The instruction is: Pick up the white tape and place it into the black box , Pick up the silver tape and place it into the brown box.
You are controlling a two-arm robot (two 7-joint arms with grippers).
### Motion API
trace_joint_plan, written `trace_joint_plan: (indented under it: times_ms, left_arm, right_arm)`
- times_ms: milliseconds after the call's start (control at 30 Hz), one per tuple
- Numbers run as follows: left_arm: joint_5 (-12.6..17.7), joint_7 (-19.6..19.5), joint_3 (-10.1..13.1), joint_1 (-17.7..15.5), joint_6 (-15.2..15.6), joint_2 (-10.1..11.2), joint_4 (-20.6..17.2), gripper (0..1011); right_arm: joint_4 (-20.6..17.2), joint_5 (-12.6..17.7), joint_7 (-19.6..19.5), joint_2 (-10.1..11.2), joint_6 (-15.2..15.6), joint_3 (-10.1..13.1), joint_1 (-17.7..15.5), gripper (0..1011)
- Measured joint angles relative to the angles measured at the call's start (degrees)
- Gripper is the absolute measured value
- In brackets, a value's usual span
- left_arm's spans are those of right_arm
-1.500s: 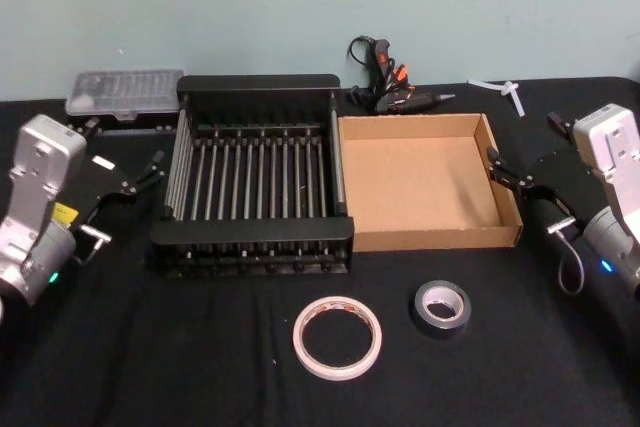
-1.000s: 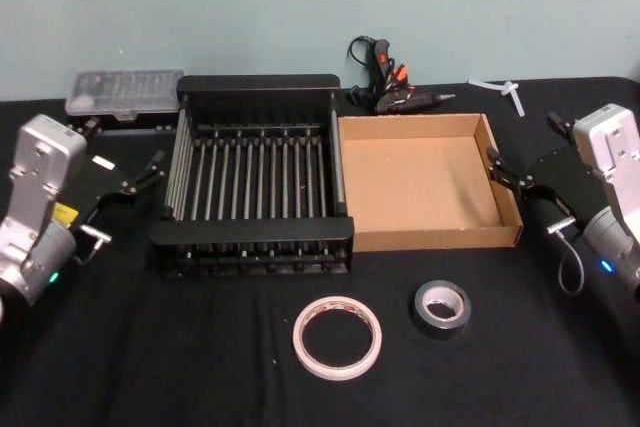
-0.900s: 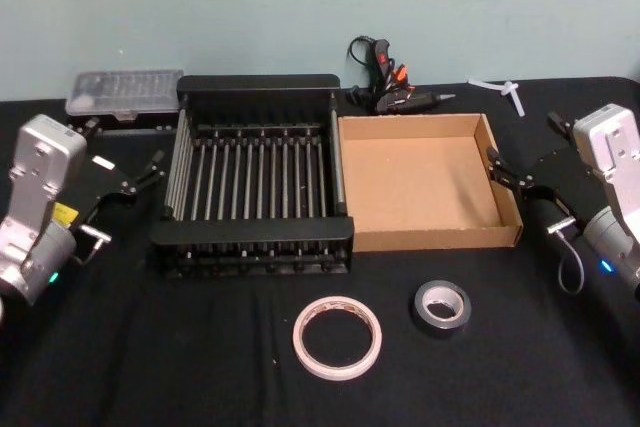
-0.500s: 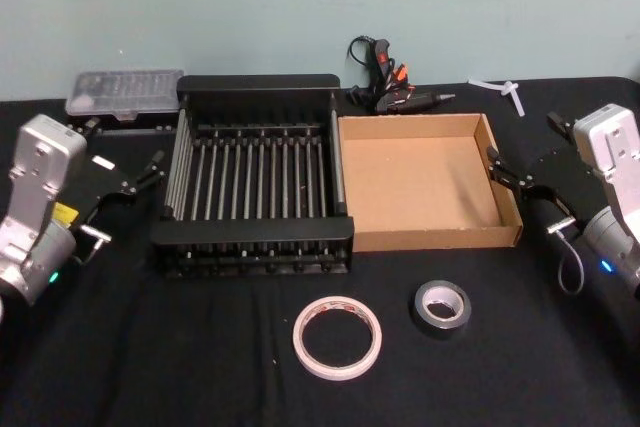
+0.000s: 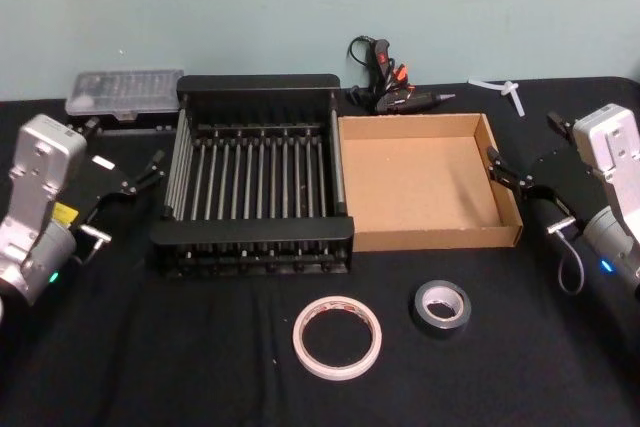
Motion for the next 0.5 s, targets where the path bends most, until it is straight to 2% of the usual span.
trace_joint_plan:
  times_ms: [300, 500]
  left_arm:
    - [0.0, 0.0, 0.0, 0.0, 0.0, 0.0, 0.0, 1001]
    - [0.0, 0.0, 0.0, 0.0, 0.0, 0.0, 0.0, 1001]
  right_arm:
    - [0.0, 0.0, 0.0, 0.0, 0.0, 0.0, 0.0, 1000]
    - [-0.65, 0.65, 1.13, -0.64, 0.15, 1.26, -0.55, 1000]
